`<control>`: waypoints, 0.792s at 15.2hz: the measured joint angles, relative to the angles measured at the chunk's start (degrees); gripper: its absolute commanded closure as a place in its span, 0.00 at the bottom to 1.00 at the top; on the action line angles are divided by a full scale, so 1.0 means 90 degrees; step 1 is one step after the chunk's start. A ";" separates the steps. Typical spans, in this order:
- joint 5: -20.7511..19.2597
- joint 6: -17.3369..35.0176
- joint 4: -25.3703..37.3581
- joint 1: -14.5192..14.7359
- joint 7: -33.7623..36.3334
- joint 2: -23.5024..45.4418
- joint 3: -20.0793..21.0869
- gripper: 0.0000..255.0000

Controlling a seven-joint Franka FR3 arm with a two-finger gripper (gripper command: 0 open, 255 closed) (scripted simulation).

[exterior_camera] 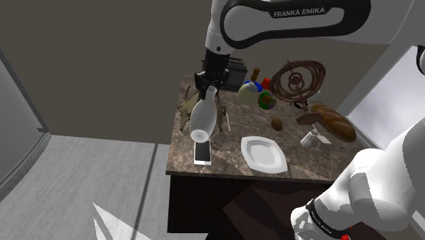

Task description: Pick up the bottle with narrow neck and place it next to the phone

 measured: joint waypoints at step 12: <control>-0.0229 -0.0056 0.1140 0.0693 0.1361 0.1105 0.0607 1.00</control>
